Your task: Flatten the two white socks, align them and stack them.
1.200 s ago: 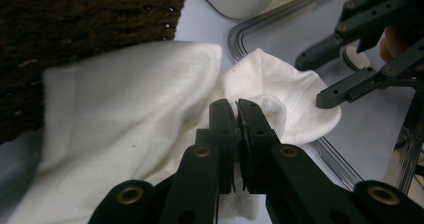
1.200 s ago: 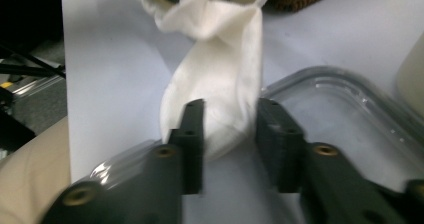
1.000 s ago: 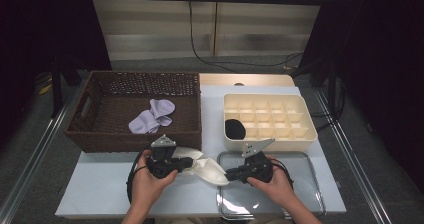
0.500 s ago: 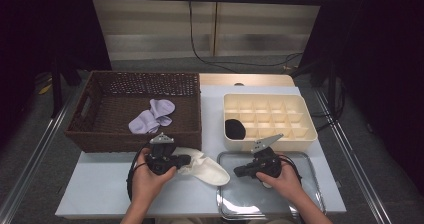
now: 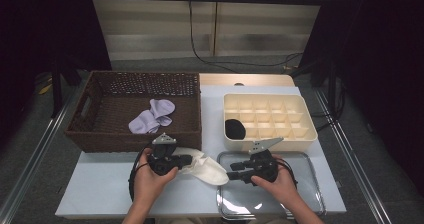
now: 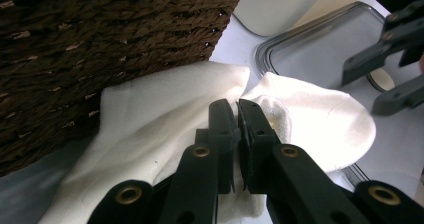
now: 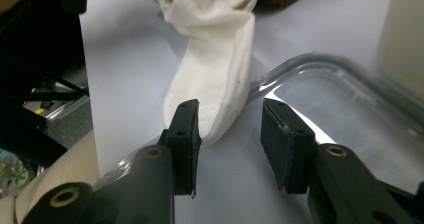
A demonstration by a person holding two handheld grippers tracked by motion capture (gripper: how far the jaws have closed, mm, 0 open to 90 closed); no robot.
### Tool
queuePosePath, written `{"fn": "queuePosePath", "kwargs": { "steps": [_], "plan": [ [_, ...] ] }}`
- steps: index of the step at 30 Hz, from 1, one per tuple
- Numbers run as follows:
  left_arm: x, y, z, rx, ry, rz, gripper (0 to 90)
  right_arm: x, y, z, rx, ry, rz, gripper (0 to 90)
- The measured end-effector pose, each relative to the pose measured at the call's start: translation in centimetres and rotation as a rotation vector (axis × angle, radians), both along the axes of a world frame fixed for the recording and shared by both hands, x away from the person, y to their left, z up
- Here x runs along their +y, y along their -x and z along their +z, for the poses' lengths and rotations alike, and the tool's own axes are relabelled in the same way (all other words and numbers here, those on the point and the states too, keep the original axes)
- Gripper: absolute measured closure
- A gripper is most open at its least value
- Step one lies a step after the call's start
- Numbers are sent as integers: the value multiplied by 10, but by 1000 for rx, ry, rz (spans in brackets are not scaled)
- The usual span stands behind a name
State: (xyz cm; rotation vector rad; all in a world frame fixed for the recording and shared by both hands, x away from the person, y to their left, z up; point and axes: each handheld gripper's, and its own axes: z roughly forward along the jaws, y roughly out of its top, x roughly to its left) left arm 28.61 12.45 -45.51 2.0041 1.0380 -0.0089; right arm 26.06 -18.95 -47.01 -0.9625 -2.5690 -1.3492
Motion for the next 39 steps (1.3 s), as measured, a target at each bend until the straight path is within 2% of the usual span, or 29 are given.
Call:
{"fn": "queuePosePath", "kwargs": {
  "steps": [1,2,3,4,5,7,8,12,13,18,19,21,22,24,26,28,30,32,33,35,36,37,38,39],
  "plan": [
    [0,0,0,-2,-1,0,857,3,1,-6,33,-5,27,710],
    [0,0,0,-2,-1,0,857,5,1,-9,31,5,31,752],
    [1,0,0,-2,0,1,857,5,1,-9,31,5,31,752],
    [1,-1,0,-2,4,3,858,5,2,-10,43,3,38,857],
    [1,-1,0,-2,5,5,857,3,2,-9,44,6,41,883],
    [2,-2,0,-3,7,5,858,1,1,-8,48,0,37,889],
    [4,-3,1,0,11,7,858,-3,0,-5,65,-16,52,891],
    [4,-3,2,5,21,6,856,-12,-1,1,90,-50,49,891],
    [3,-4,0,4,19,5,852,-18,-3,1,92,-56,28,890],
    [1,-5,-2,-9,22,-1,800,-23,-8,-6,101,-28,-2,882],
    [3,-5,-1,-22,31,-2,761,-25,-10,-10,99,-11,-15,879],
    [4,-4,0,-32,36,-2,713,-26,-11,-12,97,-8,-19,875],
    [8,-4,1,-43,55,-2,692,-28,-12,-14,106,-21,-28,868],
    [9,-4,1,-41,59,-2,660,-29,-13,-15,107,-19,-33,859],
    [10,-2,3,-46,64,-20,633,-30,-14,-15,106,-13,-38,857],
    [10,2,9,-52,89,-30,601,-31,-16,-14,100,-10,-46,858],
    [11,3,11,-58,83,-36,597,-32,-17,-14,99,-8,-51,859],
    [7,8,12,-56,65,-72,584,-32,-19,-14,93,3,-69,858],
    [7,8,12,-56,65,-72,583,-32,-19,-14,93,3,-69,858],
    [4,9,8,-47,30,-92,589,-32,-20,-14,83,21,-80,856],
    [2,9,4,-46,6,-101,631,-34,-21,-13,68,30,-92,842],
    [0,7,-3,-23,-50,-95,681,-34,-21,-13,69,27,-104,834],
    [0,7,-3,-23,-50,-95,732,-34,-21,-13,69,27,-104,834],
    [-1,7,-6,-2,-58,-88,732,-35,-21,-12,62,24,-106,825]
  ]
}}
